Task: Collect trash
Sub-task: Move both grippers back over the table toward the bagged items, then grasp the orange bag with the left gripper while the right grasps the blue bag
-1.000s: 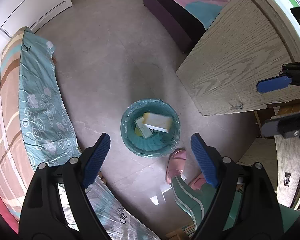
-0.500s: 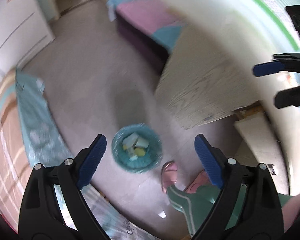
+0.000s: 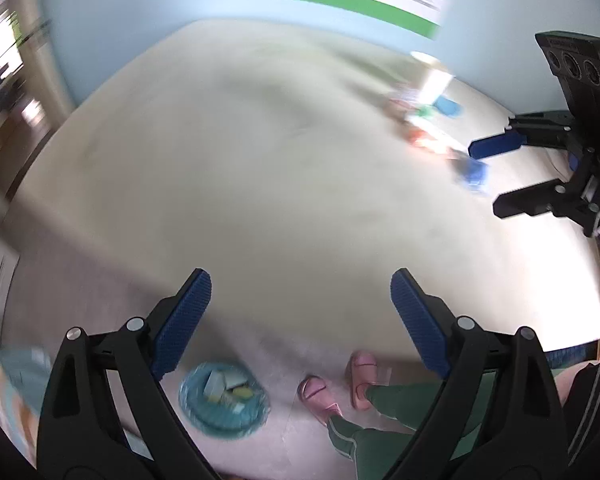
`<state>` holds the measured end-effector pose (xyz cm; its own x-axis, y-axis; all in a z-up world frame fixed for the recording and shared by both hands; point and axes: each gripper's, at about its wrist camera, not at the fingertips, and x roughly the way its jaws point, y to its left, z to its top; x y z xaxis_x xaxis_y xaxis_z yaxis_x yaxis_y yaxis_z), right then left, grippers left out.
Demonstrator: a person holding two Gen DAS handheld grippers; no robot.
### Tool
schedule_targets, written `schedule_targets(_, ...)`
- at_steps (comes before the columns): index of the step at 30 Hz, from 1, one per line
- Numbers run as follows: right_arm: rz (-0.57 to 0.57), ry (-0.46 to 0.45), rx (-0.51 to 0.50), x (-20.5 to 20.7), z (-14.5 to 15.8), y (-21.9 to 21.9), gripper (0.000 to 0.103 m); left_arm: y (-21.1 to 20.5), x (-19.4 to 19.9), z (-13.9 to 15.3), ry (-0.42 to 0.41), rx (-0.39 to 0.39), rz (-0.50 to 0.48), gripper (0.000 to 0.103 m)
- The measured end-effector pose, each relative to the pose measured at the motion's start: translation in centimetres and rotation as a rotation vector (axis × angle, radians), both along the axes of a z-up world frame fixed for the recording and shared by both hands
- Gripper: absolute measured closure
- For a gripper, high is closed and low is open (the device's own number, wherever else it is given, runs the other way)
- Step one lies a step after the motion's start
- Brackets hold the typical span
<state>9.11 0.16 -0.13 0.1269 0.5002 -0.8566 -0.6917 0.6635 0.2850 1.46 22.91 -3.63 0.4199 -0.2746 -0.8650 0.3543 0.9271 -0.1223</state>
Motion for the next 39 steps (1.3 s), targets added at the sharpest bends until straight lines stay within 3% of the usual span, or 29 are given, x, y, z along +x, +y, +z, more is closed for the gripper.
schedule_targets(6, -0.192, -0.02, -0.09, -0.4, -1.8, -10.2, 0.028, -10.3, 3.7, -0.9, -0.012, -0.008, -0.218, 0.012)
schedule_targets(11, -0.267, 0.021, -0.074, -0.5, -3.8, -14.9, 0.028, -16.5, 7.0, -2.7, 0.009, -0.01, -0.306, 0.012)
schedule_targets(19, -0.303, 0.043, -0.058, 1.9, -7.1, -15.8, 0.028, -21.4, 12.0, -6.6, 0.075, 0.034, -0.329, 0.011)
schedule_targets(23, -0.286, 0.072, -0.054, 3.2, -8.7, -15.1, 0.028, -22.7, 13.9, -7.8, 0.129, 0.008, -0.328, 0.011)
schedule_targets(32, -0.252, 0.043, -0.086, 3.7, -10.0, -13.6, 0.029, -23.8, 16.6, -9.9, 0.148, 0.012, -0.288, 0.011)
schedule_targets(34, -0.245, -0.005, -0.107, 3.3, -10.1, -13.3, 0.038, -24.3, 16.9, -10.0, 0.131, 0.024, -0.295, 0.013)
schedule_targets(35, -0.241, -0.022, -0.121, 3.1, -10.1, -13.2, 0.051, -24.6, 16.9, -10.0, 0.121, 0.036, -0.306, 0.016)
schedule_targets(39, -0.247, 0.002, -0.107, 3.0, -9.9, -13.8, 0.054, -25.2, 16.1, -9.4, 0.094, 0.078, -0.361, 0.045)
